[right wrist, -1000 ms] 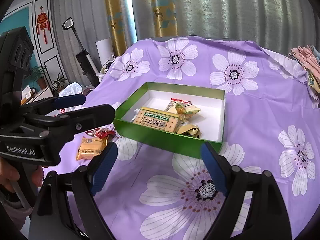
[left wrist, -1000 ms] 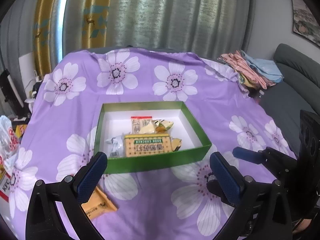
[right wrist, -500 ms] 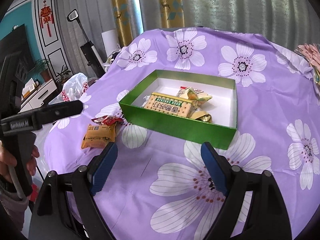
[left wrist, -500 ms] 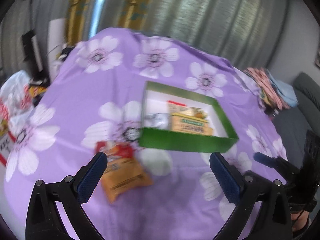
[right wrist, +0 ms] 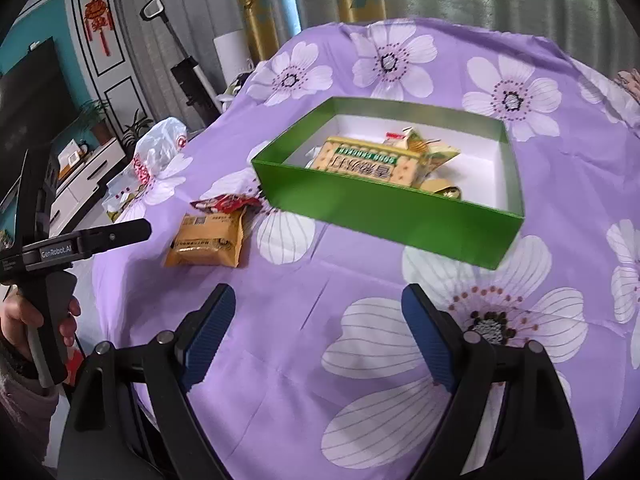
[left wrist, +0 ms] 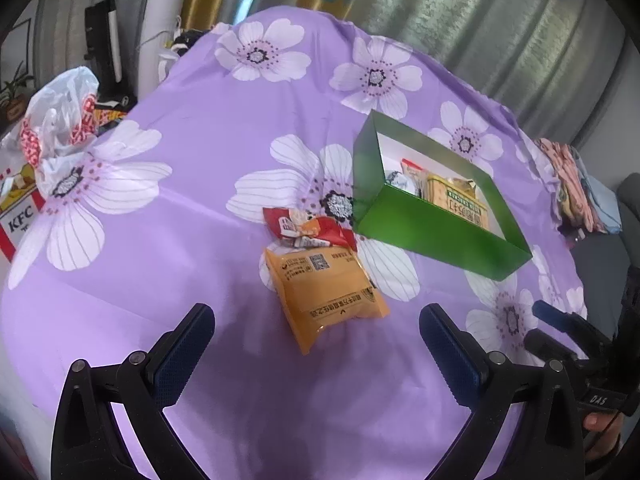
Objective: Organize snacks
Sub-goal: 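Withdraw the right gripper from the box toward the red packet, then close the right gripper on the red snack packet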
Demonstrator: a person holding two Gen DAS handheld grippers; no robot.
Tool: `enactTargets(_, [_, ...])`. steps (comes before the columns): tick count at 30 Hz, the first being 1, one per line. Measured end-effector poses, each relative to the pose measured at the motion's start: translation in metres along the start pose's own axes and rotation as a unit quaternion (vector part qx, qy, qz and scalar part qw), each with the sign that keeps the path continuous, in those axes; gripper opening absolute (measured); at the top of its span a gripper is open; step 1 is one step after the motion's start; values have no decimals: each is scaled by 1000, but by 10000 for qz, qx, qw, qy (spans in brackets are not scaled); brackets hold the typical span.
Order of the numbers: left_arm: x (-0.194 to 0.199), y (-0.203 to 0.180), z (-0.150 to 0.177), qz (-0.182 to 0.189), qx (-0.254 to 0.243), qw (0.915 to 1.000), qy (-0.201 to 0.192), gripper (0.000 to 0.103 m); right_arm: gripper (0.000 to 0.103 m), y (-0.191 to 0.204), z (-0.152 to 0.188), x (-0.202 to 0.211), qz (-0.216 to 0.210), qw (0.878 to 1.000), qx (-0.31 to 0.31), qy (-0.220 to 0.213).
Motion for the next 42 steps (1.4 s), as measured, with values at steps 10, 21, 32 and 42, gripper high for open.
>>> enactTargets(10, [-10, 4, 1, 86, 32, 9999, 59, 102, 86, 18, 9, -17, -265, 9994, 99, 213])
enactTargets(21, [-25, 12, -47, 426, 187, 9989, -54, 102, 86, 69, -32, -54, -1075, 9940, -60, 197])
enactTargets(32, [-63, 36, -61, 780, 706, 9940, 310, 93, 72, 111, -58, -124, -1445, 9869, -194, 689])
enactTargets(42, [-77, 41, -54, 792, 541, 9935, 606, 53, 50, 127, -59, -147, -1569, 9830, -101, 943])
Point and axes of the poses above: each gripper's, at about its wrist camera, not at the fingertips, and x roughly against the way its jaws point, y to its left, z to its underside, the point moved 9 cm from there along -x, roughly the way its jaws point, and after that the axes turned 11 degrees about z, right-handed, at the moved point
